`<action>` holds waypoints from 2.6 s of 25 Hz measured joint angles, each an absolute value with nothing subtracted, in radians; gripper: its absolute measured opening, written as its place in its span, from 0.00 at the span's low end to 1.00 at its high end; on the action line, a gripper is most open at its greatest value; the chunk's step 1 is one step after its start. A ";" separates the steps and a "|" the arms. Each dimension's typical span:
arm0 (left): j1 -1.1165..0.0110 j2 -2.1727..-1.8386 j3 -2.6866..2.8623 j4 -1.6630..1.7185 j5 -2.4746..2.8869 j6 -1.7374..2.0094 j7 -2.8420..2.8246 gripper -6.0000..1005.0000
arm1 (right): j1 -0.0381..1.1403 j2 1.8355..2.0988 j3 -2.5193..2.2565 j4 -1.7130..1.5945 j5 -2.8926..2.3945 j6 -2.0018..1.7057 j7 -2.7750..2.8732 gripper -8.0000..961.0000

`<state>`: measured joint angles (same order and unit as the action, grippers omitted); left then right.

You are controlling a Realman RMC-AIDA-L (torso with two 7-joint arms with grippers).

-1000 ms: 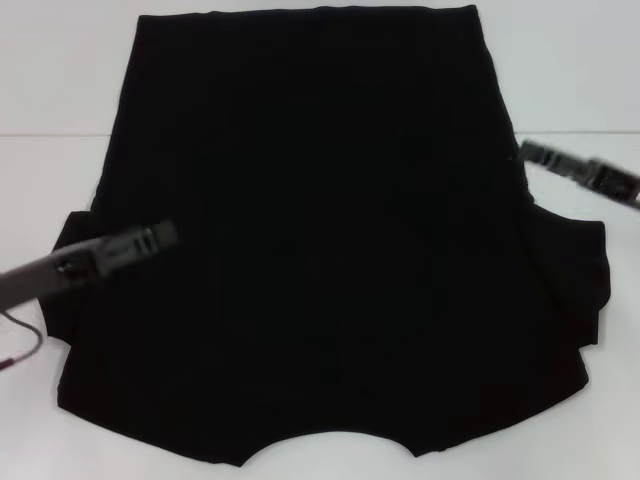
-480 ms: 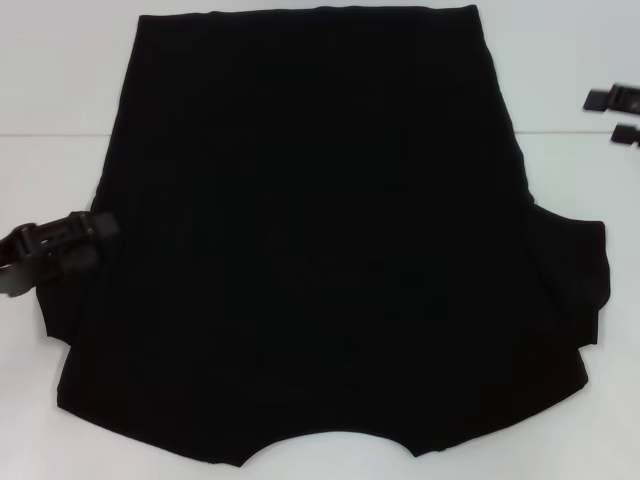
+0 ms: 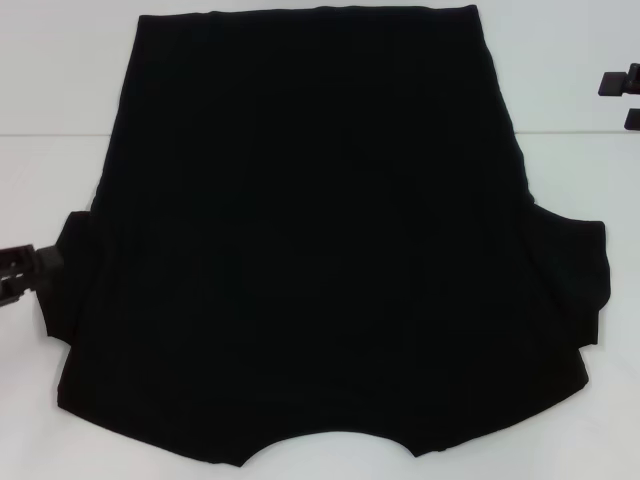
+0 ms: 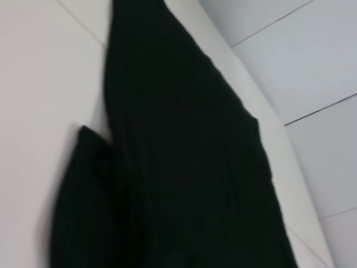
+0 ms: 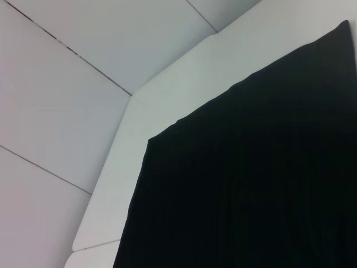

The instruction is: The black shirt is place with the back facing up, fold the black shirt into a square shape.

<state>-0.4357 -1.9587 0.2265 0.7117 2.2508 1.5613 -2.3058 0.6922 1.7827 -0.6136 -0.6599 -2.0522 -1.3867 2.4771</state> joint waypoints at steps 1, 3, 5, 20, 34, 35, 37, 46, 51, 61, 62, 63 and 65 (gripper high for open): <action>-0.435 -1.958 0.220 0.714 2.266 1.557 -2.306 0.49 | 0.690 1.783 -0.614 -0.660 -2.052 -1.387 2.477 0.92; -0.435 -1.958 0.210 0.716 2.296 1.530 -2.306 0.44 | 0.687 1.783 -0.614 -0.658 -2.053 -1.386 2.476 0.92; -0.434 -1.958 0.206 0.716 2.324 1.496 -2.306 0.44 | 0.685 1.784 -0.614 -0.654 -2.053 -1.386 2.474 0.92; -0.440 -1.964 0.236 0.671 2.373 1.396 -2.312 0.44 | 0.683 1.791 -0.612 -0.649 -2.053 -1.379 2.470 0.92; -0.447 -1.967 0.238 0.629 2.384 1.329 -2.314 0.37 | 0.681 1.792 -0.612 -0.649 -2.052 -1.379 2.470 0.92; -0.447 -1.967 0.238 0.627 2.384 1.325 -2.314 0.37 | 0.681 1.792 -0.612 -0.649 -2.052 -1.379 2.470 0.92; -0.448 -1.967 0.238 0.622 2.384 1.317 -2.314 0.37 | 0.680 1.792 -0.612 -0.649 -2.052 -1.379 2.470 0.92; -0.467 -1.966 0.239 0.585 2.407 1.284 -2.315 0.37 | 0.679 1.792 -0.612 -0.649 -2.052 -1.379 2.470 0.92; -0.477 -1.967 0.239 0.575 2.412 1.275 -2.315 0.36 | 0.679 1.792 -0.610 -0.649 -2.048 -1.381 2.470 0.92; -0.483 -1.967 0.267 0.580 2.412 1.286 -2.314 0.21 | 0.679 1.792 -0.603 -0.649 -2.046 -1.386 2.470 0.92; -0.483 -1.967 0.267 0.580 2.412 1.285 -2.314 0.17 | 0.679 1.792 -0.602 -0.649 -2.046 -1.387 2.470 0.92; -0.483 -1.967 0.267 0.580 2.412 1.285 -2.314 0.13 | 0.679 1.792 -0.601 -0.649 -2.046 -1.387 2.470 0.92; -0.484 -1.967 0.267 0.581 2.411 1.284 -2.314 0.11 | 0.679 1.792 -0.598 -0.649 -2.046 -1.387 2.470 0.92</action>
